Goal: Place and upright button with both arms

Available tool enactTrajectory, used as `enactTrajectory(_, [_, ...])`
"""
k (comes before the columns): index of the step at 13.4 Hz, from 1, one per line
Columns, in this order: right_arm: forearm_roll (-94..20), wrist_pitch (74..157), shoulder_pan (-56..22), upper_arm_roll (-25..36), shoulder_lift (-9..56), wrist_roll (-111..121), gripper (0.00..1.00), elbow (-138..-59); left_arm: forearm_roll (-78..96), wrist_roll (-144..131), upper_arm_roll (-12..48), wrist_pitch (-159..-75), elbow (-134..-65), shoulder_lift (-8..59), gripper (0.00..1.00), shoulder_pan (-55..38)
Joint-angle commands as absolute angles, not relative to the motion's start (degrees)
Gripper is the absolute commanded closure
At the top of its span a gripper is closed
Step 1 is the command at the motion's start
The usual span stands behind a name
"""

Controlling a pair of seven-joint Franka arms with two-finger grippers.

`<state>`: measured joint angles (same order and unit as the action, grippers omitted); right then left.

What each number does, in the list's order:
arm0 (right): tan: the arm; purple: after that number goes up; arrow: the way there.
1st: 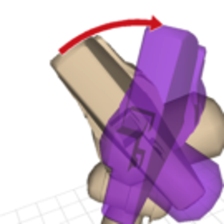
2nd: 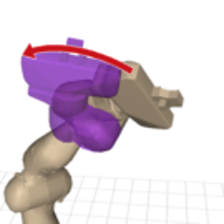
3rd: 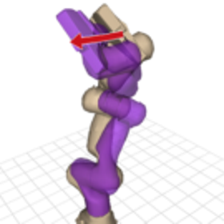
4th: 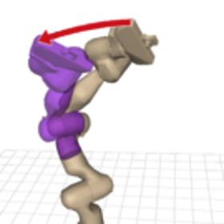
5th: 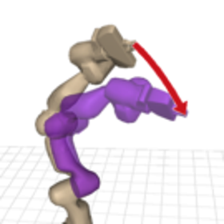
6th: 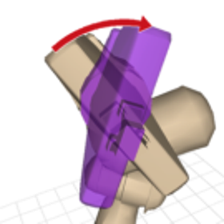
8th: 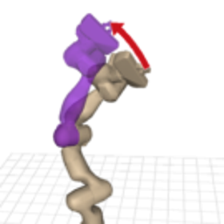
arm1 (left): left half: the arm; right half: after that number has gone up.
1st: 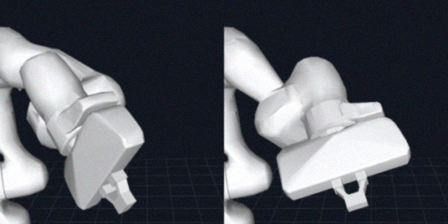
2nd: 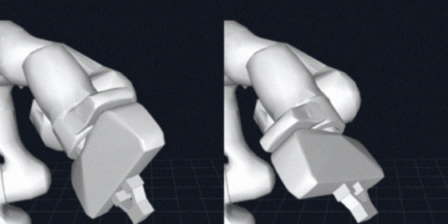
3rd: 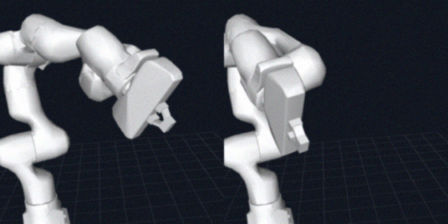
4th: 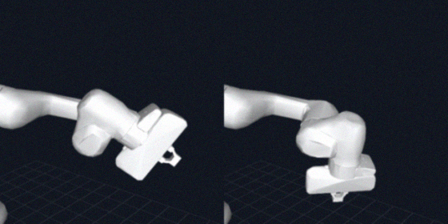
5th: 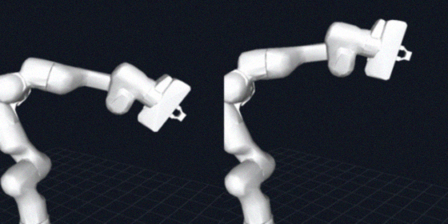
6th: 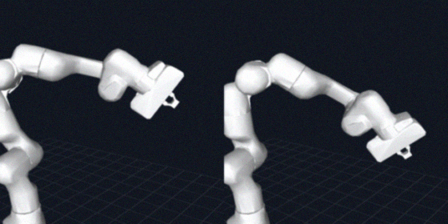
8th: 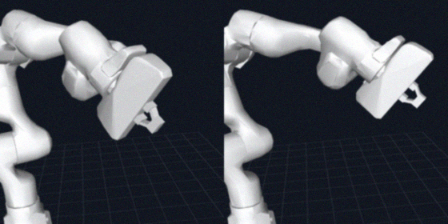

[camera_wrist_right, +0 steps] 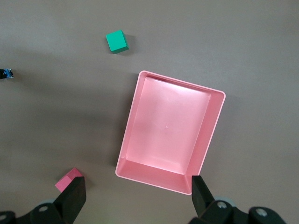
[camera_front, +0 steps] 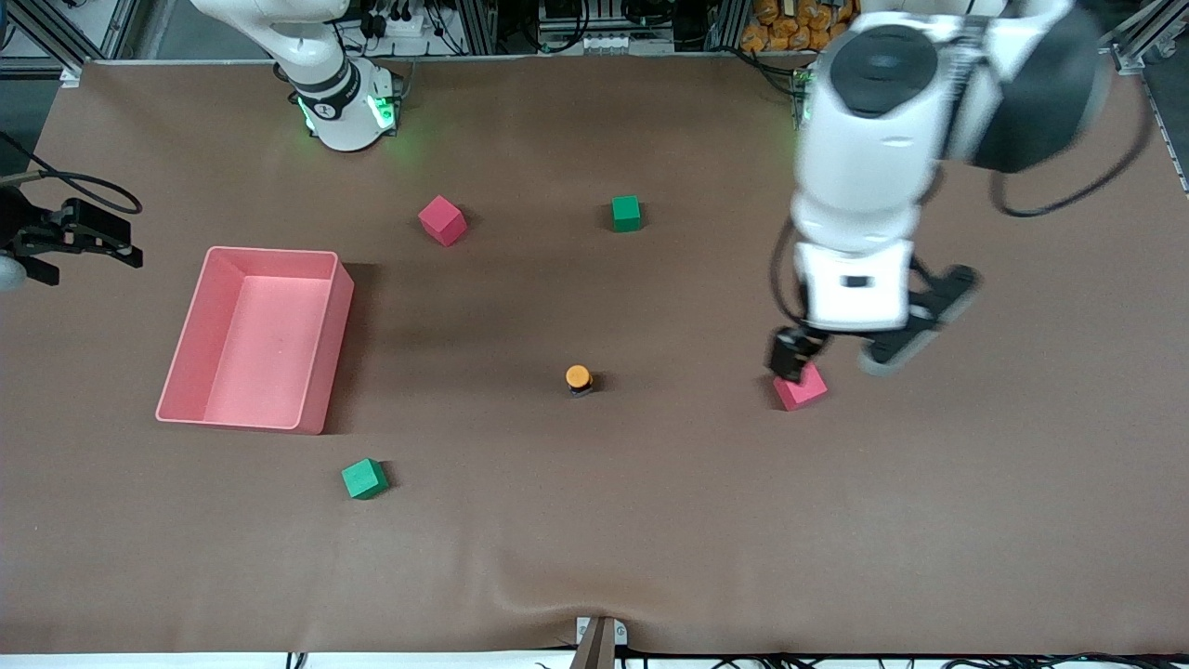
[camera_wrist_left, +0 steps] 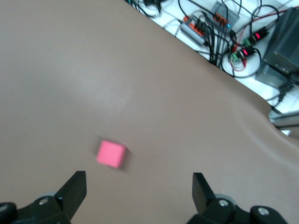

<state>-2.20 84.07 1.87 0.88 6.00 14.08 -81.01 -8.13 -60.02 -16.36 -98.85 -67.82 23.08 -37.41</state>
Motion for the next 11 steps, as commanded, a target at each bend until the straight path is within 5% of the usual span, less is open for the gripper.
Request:
enactTrajectory(1, [-2.5,83.1,2.6,1.3,5.6,13.4,0.00,-79.3,-3.1,-50.0,-15.6,-97.9,-69.1,19.7,0.00,-31.0])
enactTrajectory(5, [-2.0,82.9,4.3,1.5,5.5,12.3,0.00,-79.3,-0.9,-37.8,-14.4,-93.0,-69.5,17.3,0.00,-22.2])
enactTrajectory(11, [0.9,80.0,4.2,1.3,5.1,6.2,0.00,-79.3,-0.1,-21.6,2.8,-91.8,-80.7,5.7,0.00,-0.1])
